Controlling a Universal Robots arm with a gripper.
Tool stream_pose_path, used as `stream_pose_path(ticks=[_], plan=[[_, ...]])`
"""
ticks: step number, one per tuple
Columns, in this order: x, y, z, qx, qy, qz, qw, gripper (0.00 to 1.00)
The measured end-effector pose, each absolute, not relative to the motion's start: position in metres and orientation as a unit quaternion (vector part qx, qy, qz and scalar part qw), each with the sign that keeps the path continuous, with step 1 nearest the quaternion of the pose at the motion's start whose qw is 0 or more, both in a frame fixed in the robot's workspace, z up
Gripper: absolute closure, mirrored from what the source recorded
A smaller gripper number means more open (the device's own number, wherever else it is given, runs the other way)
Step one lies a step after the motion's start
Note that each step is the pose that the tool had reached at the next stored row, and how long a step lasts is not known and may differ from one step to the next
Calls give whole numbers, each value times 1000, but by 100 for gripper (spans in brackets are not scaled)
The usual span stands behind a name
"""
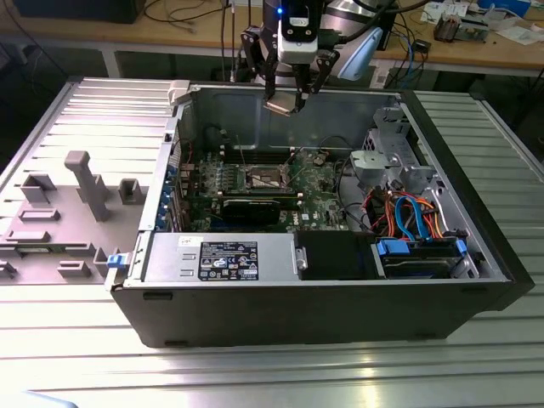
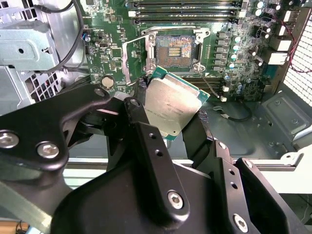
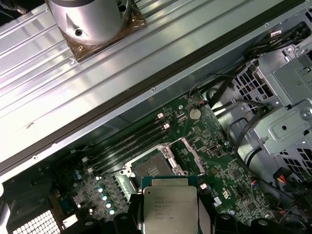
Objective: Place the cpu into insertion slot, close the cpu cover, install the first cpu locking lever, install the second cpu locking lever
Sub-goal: 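Place the cpu into insertion slot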
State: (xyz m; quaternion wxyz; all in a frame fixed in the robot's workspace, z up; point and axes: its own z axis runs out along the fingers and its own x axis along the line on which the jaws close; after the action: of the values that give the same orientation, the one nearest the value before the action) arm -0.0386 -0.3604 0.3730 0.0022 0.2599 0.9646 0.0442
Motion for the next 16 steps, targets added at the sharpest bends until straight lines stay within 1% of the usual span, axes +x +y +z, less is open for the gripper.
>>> stream_pose_path(ticks=[16], plan=[[-39,-360,372,282,959,44,3,46]])
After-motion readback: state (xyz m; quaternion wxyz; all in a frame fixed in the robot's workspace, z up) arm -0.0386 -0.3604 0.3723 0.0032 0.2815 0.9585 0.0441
